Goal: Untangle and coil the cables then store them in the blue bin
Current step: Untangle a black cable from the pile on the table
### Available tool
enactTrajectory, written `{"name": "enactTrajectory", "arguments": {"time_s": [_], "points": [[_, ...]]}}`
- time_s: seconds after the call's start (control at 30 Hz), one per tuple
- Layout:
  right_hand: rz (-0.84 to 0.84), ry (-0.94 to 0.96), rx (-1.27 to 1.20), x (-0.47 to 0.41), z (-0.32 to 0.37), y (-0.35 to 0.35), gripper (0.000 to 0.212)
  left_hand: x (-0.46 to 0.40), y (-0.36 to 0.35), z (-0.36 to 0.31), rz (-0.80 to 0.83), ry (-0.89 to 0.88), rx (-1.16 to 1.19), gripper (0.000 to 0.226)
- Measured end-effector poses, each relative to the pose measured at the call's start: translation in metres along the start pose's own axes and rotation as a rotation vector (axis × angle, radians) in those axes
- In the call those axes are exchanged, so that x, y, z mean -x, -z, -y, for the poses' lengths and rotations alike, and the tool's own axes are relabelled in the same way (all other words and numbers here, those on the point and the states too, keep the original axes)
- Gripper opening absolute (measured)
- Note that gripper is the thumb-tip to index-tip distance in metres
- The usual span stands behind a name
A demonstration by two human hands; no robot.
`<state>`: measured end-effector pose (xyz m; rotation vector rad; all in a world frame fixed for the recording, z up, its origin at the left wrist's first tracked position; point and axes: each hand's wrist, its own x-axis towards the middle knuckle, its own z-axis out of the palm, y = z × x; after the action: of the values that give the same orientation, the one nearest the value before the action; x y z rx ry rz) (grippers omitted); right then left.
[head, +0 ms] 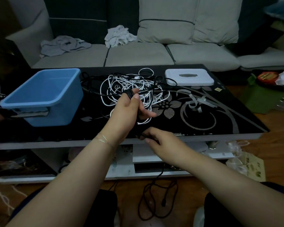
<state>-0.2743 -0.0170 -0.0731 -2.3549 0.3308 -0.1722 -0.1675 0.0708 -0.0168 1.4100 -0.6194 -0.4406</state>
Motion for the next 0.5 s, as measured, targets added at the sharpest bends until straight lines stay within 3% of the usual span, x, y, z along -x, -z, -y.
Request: {"name": "enactTrajectory", "arguments": {"time_s": [0.07,0.17,0.27,0.4,0.5], "points": [[-0.051,0.004,0.073,0.001,0.003,0.007,0.009,0.002,-0.005,0.002,0.023,-0.024,-0.076,0.031],[-0.117,0.010,0.263,0.004,0.008,0.016,0.020,0.004,-0.008,0.006,0.078,-0.097,-0.176,0.026],[-0.108,0.065,0.280,0.006,0.009,0.021,0.021,0.002,-0.006,0.010,0.085,-0.163,-0.342,0.027],[0.076,0.081,-0.164,0.007,0.007,0.025,0.017,0.003,-0.005,0.015,0.156,-0.298,-0.800,0.045],[0.138,0.105,-0.305,0.007,0.007,0.030,0.011,0.003,-0.003,0.020,0.255,-0.223,-0.871,0.053]]}}
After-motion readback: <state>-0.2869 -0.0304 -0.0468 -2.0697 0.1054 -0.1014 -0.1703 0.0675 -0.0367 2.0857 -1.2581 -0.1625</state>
